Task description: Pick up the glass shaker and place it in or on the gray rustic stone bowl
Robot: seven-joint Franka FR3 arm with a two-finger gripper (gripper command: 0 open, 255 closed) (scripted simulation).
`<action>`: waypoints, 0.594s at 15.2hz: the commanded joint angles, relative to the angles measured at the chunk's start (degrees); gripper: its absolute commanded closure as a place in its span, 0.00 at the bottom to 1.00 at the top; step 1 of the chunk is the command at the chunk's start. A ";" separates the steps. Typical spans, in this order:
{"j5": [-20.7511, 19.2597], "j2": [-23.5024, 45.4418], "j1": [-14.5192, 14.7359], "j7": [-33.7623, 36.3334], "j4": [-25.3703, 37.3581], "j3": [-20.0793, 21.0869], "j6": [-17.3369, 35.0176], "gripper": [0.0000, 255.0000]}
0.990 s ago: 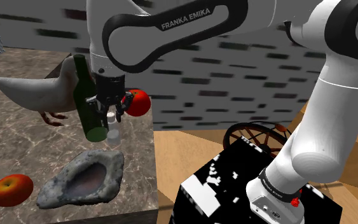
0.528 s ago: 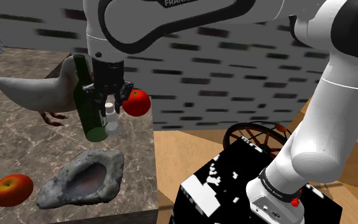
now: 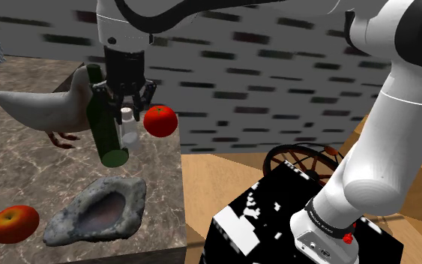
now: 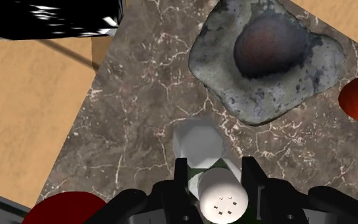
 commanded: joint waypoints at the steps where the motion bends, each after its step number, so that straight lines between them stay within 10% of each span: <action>1: 0.11 -0.20 0.03 0.05 1.33 0.06 -1.51 1.00; 9: -1.27 1.20 3.81 5.74 7.37 1.98 -6.10 1.00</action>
